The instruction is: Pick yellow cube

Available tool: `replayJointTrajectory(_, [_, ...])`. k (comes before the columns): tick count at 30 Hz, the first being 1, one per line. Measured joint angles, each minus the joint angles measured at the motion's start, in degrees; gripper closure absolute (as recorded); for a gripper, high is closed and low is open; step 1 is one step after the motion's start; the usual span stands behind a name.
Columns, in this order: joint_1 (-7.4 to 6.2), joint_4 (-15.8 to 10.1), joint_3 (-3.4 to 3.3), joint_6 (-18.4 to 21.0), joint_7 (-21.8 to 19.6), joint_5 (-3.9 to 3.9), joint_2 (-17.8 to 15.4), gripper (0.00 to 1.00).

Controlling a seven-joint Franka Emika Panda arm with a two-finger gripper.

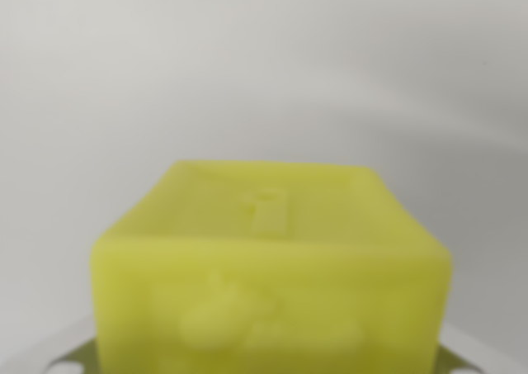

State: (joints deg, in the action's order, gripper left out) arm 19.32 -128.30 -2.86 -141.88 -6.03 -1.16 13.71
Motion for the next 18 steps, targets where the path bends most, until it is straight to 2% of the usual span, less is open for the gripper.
replayJointTrajectory(18, [0.04,1.2,0.00,6.0,-0.3,0.47,-4.8,1.00])
